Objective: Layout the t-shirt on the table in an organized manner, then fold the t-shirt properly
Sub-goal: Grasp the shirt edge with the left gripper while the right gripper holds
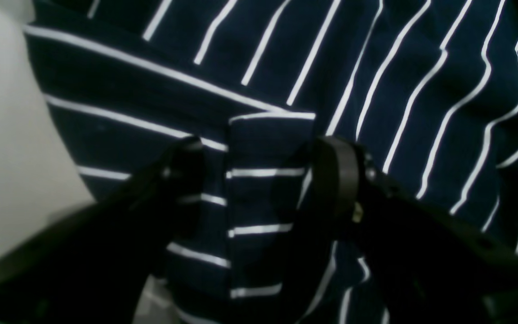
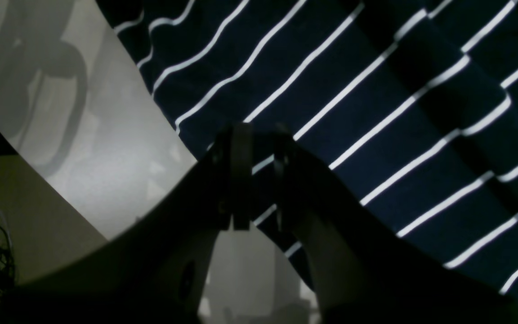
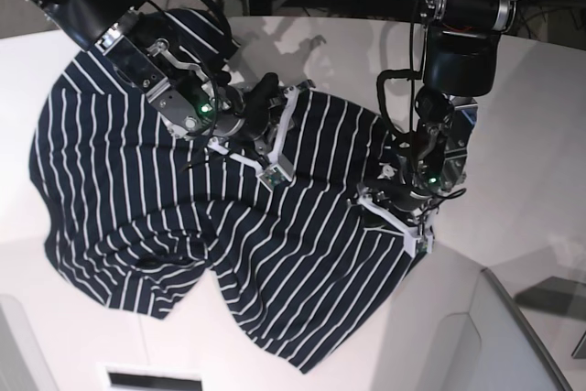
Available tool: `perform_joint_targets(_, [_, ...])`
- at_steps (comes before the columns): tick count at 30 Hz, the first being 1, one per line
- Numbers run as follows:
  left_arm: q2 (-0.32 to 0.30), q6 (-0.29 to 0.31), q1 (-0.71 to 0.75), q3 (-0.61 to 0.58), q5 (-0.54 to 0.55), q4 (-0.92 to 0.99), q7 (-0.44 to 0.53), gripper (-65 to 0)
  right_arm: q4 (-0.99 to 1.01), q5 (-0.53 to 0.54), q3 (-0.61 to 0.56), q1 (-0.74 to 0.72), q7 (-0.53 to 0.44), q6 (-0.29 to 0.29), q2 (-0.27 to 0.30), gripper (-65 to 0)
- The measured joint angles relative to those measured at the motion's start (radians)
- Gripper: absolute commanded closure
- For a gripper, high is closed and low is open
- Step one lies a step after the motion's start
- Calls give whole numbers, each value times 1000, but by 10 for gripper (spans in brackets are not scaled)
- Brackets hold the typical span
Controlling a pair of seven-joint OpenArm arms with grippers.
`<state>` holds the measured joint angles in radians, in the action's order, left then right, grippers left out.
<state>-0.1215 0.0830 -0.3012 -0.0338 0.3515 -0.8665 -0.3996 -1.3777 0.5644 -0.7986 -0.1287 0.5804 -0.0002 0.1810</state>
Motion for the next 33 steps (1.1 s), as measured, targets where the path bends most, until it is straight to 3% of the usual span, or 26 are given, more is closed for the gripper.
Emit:
perform_joint_targets(5, [5, 0, 0, 0, 0, 1, 0, -346, 0, 0, 0, 0, 0, 0, 0, -78])
perform_joint_targets(11, [5, 0, 0, 0, -5, 1, 0, -150, 0, 0, 0, 0, 0, 0, 0, -78])
perform_joint_targets(15, [4, 0, 0, 0, -4, 3, 0, -74, 0, 0, 0, 0, 0, 0, 0, -78])
perform_joint_targets(20, [4, 3, -12, 0, 1, 63, 28, -63, 0, 0, 0, 0, 0, 0, 0, -78])
perform_joint_targets(22, [2, 4, -29, 0, 0, 76, 16, 0, 0, 0, 0, 0, 0, 0, 0, -78])
perform_joint_targets(30, [-1, 0, -14, 0, 3, -34, -10, 0, 0, 0, 0, 0, 0, 0, 0, -78])
perform_joint_targets(33, [-11, -74, 7, -2, 14, -122, -23, 0, 0, 0, 0, 0, 2, 0, 0, -78])
